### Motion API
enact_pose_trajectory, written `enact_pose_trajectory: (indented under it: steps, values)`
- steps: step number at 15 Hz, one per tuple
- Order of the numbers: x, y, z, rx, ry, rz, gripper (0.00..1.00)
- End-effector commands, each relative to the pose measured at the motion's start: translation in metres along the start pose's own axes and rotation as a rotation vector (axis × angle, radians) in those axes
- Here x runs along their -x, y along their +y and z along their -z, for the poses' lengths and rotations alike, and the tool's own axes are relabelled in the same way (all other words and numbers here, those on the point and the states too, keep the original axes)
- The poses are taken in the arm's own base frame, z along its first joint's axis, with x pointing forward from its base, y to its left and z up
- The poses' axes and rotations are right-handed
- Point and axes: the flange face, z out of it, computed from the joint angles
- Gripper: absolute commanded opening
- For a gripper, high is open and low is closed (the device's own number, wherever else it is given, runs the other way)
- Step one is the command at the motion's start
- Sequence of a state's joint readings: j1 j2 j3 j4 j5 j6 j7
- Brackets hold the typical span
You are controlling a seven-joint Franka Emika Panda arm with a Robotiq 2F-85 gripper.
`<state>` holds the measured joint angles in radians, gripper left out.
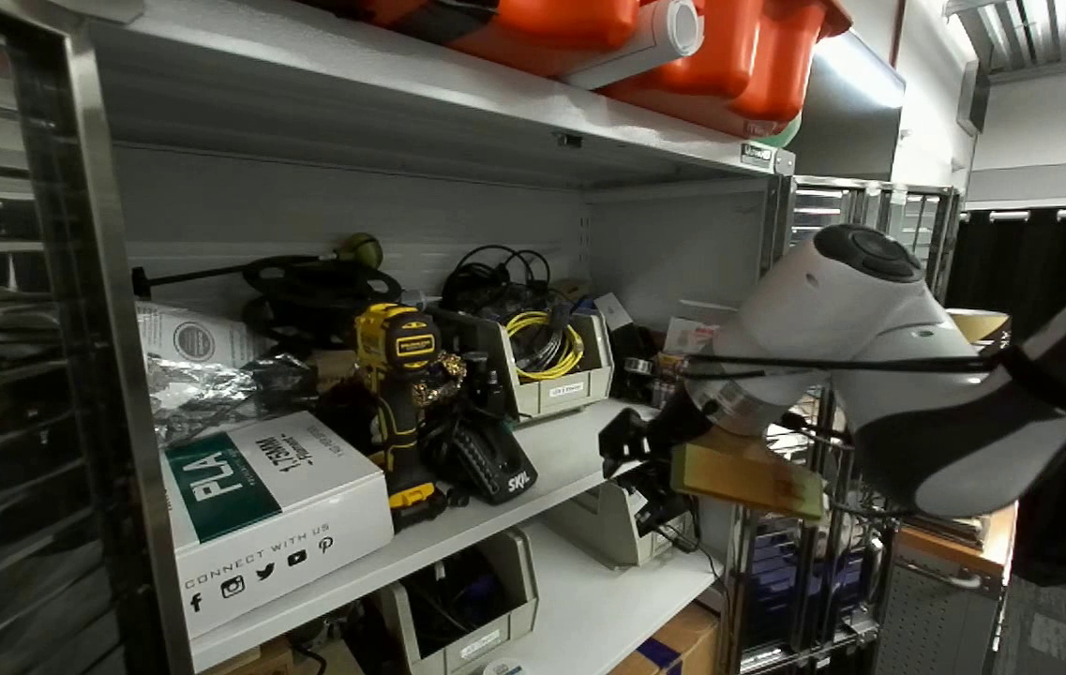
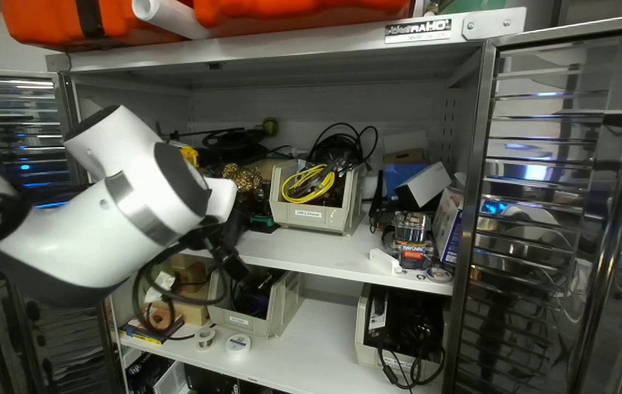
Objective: Put the extension cables into the compartment.
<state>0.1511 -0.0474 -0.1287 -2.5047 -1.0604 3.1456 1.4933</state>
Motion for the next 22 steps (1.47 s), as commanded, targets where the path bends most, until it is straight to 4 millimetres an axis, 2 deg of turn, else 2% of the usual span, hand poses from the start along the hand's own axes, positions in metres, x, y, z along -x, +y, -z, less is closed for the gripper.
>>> enact_pose_trajectory:
  steps: [1,4,6,7,8,10,14,19,20,22]
  values:
    - [0.06,0.013,0.001,0.012,-0.137,-0.023,1.0]
    - [0.106,0.012,-0.005,0.07,-0.262,-0.034,1.0]
    - [0.129,0.007,0.004,0.082,-0.333,-0.037,1.0]
    - [0.123,-0.016,-0.003,0.091,-0.356,-0.039,1.0]
    - [0.118,-0.021,0.014,0.082,-0.397,-0.044,1.0]
    - [0.096,-0.015,0.038,0.063,-0.481,-0.05,1.0]
    - [0.024,-0.015,0.085,0.058,-0.512,-0.049,1.0]
    - [-0.069,0.001,0.176,0.014,-0.508,-0.035,1.0]
    - [-0.043,0.003,0.142,0.05,-0.511,-0.055,1.0]
    - [-0.065,0.005,0.17,0.033,-0.5,-0.048,1.0]
